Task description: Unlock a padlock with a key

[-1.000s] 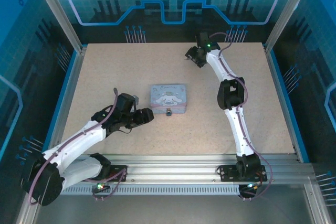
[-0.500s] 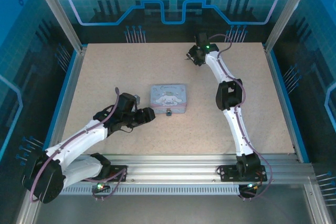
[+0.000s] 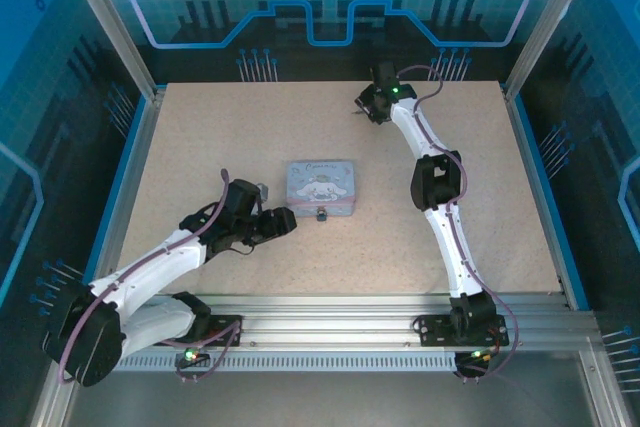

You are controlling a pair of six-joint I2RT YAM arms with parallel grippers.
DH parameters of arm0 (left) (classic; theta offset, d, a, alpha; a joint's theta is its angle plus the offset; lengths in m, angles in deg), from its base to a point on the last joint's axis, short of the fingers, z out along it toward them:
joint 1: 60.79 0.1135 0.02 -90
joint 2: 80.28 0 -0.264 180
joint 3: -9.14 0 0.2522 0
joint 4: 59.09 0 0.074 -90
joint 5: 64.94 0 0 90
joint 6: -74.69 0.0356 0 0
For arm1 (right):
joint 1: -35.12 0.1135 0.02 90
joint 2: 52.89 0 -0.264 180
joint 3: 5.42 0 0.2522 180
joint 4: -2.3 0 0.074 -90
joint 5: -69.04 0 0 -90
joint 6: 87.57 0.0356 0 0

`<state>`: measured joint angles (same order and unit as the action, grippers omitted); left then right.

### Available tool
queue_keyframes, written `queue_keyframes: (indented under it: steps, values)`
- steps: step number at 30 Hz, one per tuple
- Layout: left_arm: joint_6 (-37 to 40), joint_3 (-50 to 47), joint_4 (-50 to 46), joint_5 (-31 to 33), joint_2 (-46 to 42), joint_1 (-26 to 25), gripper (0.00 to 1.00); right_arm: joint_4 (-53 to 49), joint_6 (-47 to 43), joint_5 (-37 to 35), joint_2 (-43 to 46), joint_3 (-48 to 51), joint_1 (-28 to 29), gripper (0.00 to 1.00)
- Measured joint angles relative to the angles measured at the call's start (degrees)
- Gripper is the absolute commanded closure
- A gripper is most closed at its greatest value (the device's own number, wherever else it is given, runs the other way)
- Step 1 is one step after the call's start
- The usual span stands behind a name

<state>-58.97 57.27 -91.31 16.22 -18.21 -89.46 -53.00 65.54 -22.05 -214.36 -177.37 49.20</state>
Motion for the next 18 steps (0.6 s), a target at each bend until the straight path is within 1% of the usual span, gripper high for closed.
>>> queue_keyframes:
  steps: [1, 5, 7, 9, 12, 18]
  values:
    - [0.0, -0.09, 0.0, 0.0, 0.15, 0.0, 0.29, 0.5, -0.24, 0.0, 0.0, 0.0, -0.02, 0.55]
    - [-0.02, -0.26, 0.5, -0.04, 0.31, 0.0, 0.29, 4.66, -0.11, 0.74, 0.11, 1.49, -0.17, 0.54]
    - [-0.2, -0.52, 0.9, -0.22, 0.31, 0.0, 0.29, 6.21, -0.15, 1.27, 0.11, 1.86, -0.24, 0.51]
    - [-0.55, -0.85, 1.09, -0.46, 0.31, -0.02, 0.29, 7.78, -0.2, 1.38, 0.11, 1.9, -0.24, 0.5]
    - [-1.31, -1.57, 1.49, -0.87, 0.31, 0.0, 0.29, 11.17, -0.33, 1.97, 0.11, 2.25, -0.24, 0.49]
    - [-1.84, -2.64, 2.05, -1.11, 0.31, 0.0, 0.29, 13.84, 1.99, 4.57, -0.61, 1.81, -0.44, 0.5]
